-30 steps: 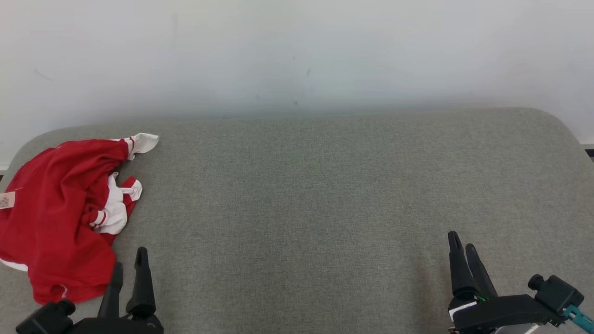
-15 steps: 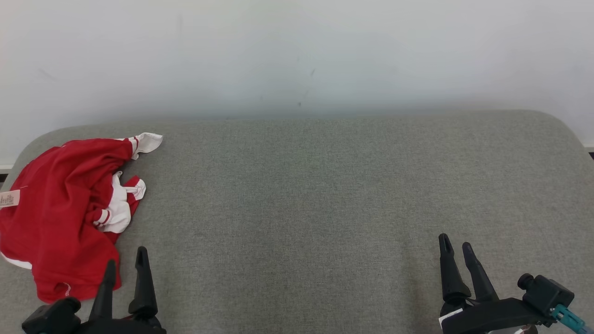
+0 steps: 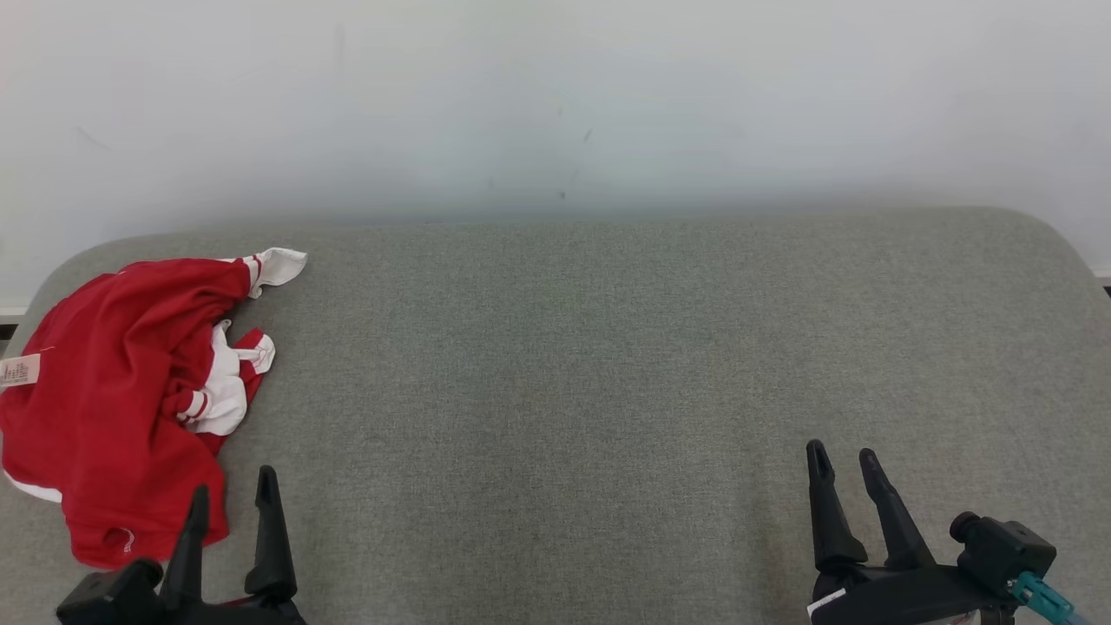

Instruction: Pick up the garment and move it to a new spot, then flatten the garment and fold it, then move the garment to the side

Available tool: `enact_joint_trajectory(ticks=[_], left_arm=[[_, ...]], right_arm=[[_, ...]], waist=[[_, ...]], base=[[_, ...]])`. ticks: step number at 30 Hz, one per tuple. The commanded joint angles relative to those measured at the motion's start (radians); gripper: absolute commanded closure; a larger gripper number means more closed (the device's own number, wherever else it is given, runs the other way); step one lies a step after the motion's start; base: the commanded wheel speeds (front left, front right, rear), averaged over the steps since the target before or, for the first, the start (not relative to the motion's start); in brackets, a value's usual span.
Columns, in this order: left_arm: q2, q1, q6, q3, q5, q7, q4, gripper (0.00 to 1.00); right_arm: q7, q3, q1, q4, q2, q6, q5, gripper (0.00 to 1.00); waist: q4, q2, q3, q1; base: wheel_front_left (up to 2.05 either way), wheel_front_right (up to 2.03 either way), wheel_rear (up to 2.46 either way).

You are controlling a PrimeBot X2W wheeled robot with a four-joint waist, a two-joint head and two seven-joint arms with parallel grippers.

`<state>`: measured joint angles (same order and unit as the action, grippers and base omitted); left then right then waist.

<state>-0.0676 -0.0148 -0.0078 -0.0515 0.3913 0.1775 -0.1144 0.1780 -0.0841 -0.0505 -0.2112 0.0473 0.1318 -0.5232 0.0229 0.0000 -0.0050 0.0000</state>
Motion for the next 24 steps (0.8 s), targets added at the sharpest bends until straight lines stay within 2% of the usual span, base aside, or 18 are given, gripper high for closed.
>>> enact_joint_trajectory(ticks=[1, 19, 24], left_arm=[[-0.007, 0.005, 0.006, 0.001, -0.035, 0.012, 0.011, 0.00], [-0.012, 0.022, -0.004, 0.004, -0.149, 0.048, -0.011, 0.00], [-0.012, 0.028, 0.005, 0.003, -0.172, 0.045, -0.011, 0.00]], right_arm=[[0.011, -0.004, 0.005, 0.009, 0.004, -0.001, 0.033, 0.00], [0.047, -0.017, 0.009, 0.004, 0.004, -0.002, 0.195, 0.00], [0.057, -0.016, 0.011, 0.003, 0.004, -0.002, 0.234, 0.00]], waist=[[0.000, 0.0000, 0.000, 0.0000], [0.005, 0.0000, -0.008, 0.0000], [0.007, 0.0000, -0.012, 0.0000]], base=[[0.00, 0.00, 0.00], [0.00, 0.00, 0.00], [0.00, 0.00, 0.00]])
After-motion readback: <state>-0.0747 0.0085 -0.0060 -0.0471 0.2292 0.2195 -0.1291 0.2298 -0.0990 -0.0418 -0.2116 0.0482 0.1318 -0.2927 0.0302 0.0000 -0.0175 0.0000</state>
